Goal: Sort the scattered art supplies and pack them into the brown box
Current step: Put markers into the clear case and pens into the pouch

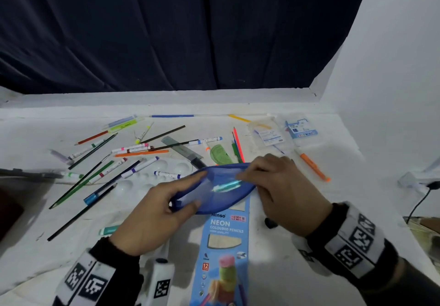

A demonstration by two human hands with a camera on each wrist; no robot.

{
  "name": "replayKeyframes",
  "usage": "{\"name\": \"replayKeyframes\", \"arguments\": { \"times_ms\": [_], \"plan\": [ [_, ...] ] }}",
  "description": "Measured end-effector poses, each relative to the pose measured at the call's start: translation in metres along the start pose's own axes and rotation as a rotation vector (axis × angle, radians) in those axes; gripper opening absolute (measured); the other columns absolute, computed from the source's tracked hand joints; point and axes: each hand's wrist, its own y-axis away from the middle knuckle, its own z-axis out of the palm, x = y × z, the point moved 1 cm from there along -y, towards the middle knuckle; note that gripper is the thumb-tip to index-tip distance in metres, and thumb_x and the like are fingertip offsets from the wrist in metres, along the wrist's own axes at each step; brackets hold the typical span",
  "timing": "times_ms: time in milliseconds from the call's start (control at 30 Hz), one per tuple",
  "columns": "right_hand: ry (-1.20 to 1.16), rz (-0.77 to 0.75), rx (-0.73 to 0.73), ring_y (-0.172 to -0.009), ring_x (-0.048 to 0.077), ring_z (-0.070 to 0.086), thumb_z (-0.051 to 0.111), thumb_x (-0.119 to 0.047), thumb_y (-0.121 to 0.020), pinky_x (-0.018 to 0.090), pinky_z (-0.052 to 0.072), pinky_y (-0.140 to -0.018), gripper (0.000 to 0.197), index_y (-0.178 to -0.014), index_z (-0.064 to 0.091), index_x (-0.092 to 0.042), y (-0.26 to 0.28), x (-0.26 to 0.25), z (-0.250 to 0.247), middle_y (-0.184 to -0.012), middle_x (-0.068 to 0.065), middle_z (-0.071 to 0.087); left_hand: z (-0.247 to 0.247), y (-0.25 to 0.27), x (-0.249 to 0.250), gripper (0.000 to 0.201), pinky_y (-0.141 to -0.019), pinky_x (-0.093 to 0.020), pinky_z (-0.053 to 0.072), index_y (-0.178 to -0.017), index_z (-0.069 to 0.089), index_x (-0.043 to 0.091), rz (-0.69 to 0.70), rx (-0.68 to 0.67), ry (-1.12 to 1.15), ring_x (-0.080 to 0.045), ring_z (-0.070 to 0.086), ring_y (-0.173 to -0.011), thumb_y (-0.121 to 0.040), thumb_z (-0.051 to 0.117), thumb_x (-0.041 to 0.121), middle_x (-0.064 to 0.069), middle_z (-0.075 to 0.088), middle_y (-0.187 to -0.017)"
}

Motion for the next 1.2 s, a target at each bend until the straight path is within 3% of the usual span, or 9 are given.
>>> {"name": "replayKeyframes", "arguments": {
  "times_ms": [133, 267, 367, 500, 600, 667, 833, 1033, 1200],
  "plan": [
    [-0.127, -0.13, -0.009, -0.093, 0.021, 0.061, 0.057, 0.008, -0.077, 0.039, 0.052, -0.078, 0.038, -0.103, 0.072, -0.015, -0.008, -0.015, 0.014, -0.103, -0.001, 0.066, 0.006, -0.004, 0.004, 0.052, -0.11, -0.036, 0.045, -0.137, 0.056, 0.032, -0.035, -0.047, 0.168, 0.002, 0.05, -0.131, -0.092, 0.066, 0.008, 0.026, 0.058, -0.135],
    [-0.342, 0.019, 0.262, -0.092, 0.014, 0.064, 0.061, 0.007, -0.084, 0.026, 0.051, -0.079, 0.024, -0.096, 0.074, -0.01, -0.004, -0.005, -0.012, -0.1, 0.0, 0.066, 0.01, -0.006, 0.001, 0.049, -0.099, -0.04, 0.054, -0.134, 0.06, 0.031, -0.056, -0.012, 0.271, -0.003, 0.053, -0.13, -0.088, 0.066, 0.018, 0.021, 0.061, -0.135],
    [-0.228, 0.157, 0.393, -0.082, 0.007, 0.063, 0.064, 0.006, -0.085, 0.021, 0.049, -0.075, 0.022, -0.094, 0.074, -0.011, 0.006, 0.02, -0.028, -0.09, -0.003, 0.067, 0.013, -0.004, -0.004, 0.045, -0.091, -0.031, 0.058, -0.132, 0.062, 0.025, -0.069, 0.047, 0.311, -0.005, 0.058, -0.125, -0.09, 0.063, 0.01, 0.018, 0.066, -0.129],
    [-0.05, 0.521, 0.15, -0.072, 0.014, 0.062, 0.069, -0.011, -0.083, 0.033, 0.053, -0.07, 0.015, -0.091, 0.07, -0.023, 0.028, 0.071, -0.003, -0.082, -0.004, 0.064, 0.01, -0.001, -0.009, 0.045, -0.087, -0.027, 0.058, -0.131, 0.063, 0.024, -0.077, 0.067, 0.287, -0.006, 0.063, -0.119, -0.093, 0.061, 0.0, 0.017, 0.069, -0.124],
    [0.042, 0.76, -0.208, -0.093, 0.023, 0.063, 0.069, -0.028, -0.084, 0.028, 0.047, -0.078, 0.025, -0.107, 0.064, -0.02, 0.039, 0.101, 0.019, -0.098, 0.004, 0.065, 0.007, -0.001, -0.013, 0.045, -0.089, -0.031, 0.058, -0.131, 0.064, 0.024, -0.096, 0.082, 0.292, -0.007, 0.063, -0.119, -0.092, 0.062, 0.002, 0.015, 0.069, -0.125],
    [0.093, 0.809, -0.326, -0.102, 0.025, 0.059, 0.071, -0.032, -0.084, 0.026, 0.041, -0.079, 0.039, -0.116, 0.058, -0.015, 0.04, 0.114, 0.029, -0.109, 0.008, 0.063, 0.007, -0.001, -0.014, 0.044, -0.09, -0.034, 0.058, -0.131, 0.064, 0.023, -0.096, 0.087, 0.302, -0.009, 0.064, -0.118, -0.092, 0.062, 0.002, 0.013, 0.069, -0.125],
    [0.127, 0.867, -0.392, -0.101, 0.028, 0.06, 0.074, -0.028, -0.08, 0.034, 0.05, -0.083, 0.039, -0.111, 0.057, -0.012, 0.036, 0.124, 0.032, -0.11, 0.01, 0.065, 0.011, -0.006, -0.014, 0.043, -0.088, -0.033, 0.059, -0.129, 0.065, 0.022, -0.102, 0.089, 0.35, -0.009, 0.064, -0.118, -0.093, 0.06, -0.001, 0.009, 0.071, -0.122],
    [0.067, 0.851, -0.451, -0.1, 0.02, 0.061, 0.078, -0.025, -0.079, 0.027, 0.048, -0.082, 0.048, -0.119, 0.054, -0.015, 0.029, 0.119, 0.04, -0.107, 0.003, 0.068, 0.007, -0.01, -0.014, 0.042, -0.099, -0.039, 0.053, -0.129, 0.066, 0.028, -0.075, 0.078, 0.258, -0.006, 0.062, -0.121, -0.093, 0.063, 0.005, 0.012, 0.071, -0.121],
    [0.105, 0.797, -0.457, -0.089, 0.014, 0.053, 0.079, -0.031, -0.078, 0.021, 0.037, -0.072, 0.03, -0.102, 0.067, -0.02, 0.018, 0.111, 0.04, -0.101, -0.002, 0.061, 0.004, -0.01, -0.015, 0.043, -0.086, -0.029, 0.059, -0.128, 0.066, 0.025, -0.089, 0.093, 0.288, -0.007, 0.065, -0.116, -0.092, 0.063, 0.002, 0.012, 0.072, -0.119]
  ]
}}
